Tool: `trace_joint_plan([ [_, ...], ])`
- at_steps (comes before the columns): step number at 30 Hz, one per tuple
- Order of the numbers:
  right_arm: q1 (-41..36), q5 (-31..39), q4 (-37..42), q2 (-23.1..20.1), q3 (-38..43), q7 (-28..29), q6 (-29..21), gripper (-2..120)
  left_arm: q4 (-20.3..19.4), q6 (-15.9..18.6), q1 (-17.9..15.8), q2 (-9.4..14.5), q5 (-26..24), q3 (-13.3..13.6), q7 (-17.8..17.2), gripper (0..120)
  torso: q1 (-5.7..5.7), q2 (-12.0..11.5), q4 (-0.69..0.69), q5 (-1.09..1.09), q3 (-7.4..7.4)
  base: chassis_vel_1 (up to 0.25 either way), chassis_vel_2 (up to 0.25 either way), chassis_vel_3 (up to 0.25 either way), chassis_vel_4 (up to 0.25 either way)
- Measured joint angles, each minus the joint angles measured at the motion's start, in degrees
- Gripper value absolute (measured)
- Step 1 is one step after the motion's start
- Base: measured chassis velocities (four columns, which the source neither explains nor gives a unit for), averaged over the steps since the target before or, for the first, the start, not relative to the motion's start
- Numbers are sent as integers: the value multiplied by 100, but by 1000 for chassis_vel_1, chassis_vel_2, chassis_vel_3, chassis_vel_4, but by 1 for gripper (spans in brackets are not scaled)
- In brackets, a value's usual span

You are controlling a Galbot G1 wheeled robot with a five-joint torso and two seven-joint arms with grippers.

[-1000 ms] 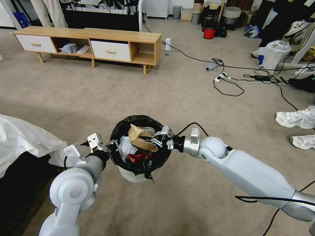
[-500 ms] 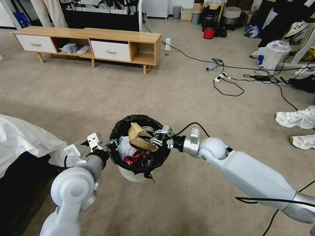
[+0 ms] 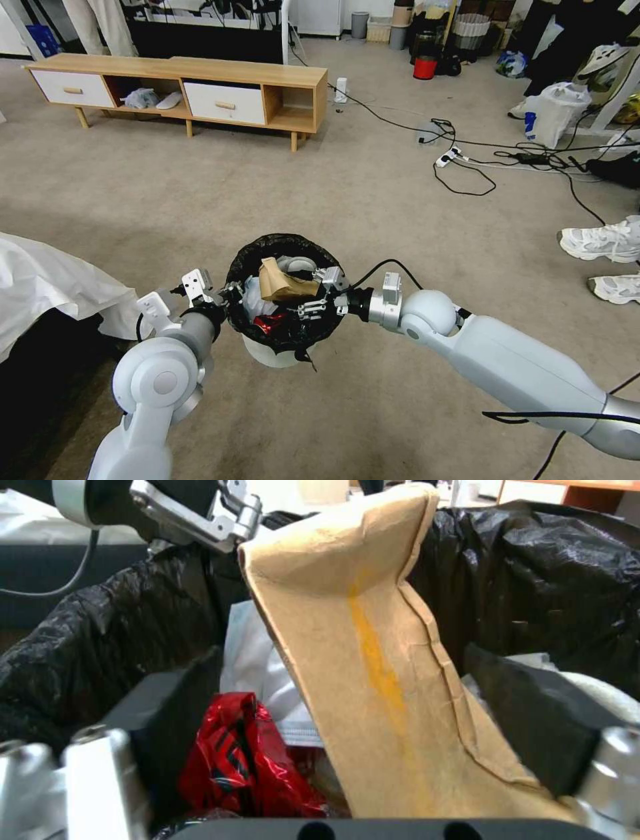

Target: Pick up the trash bin and place the garbage on the floor into it.

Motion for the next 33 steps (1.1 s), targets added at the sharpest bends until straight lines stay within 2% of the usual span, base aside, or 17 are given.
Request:
trace_joint_plan([
  [1,0,32,17,-7,-16,31,0,99,-1,-2,3,4,-3,-7,2,4,0,0,0,0,0,0,0,0,0],
  [6,-1,67,37,-30,-23,62,1,100,-19,-4,9,6,-9,-11,2,4,0,0,0,0,0,0,0,0,0],
  [21,-130,107,173,-157,175,106,14,100,-44,-12,38,7,-4,-5,6,4,0,0,-1,0,0,0,0,0,0],
  [33,-200,187,689,-274,609,130,-12,100,-46,-14,13,28,-24,-24,-18,4,0,0,0,0,0,0,0,0,0],
])
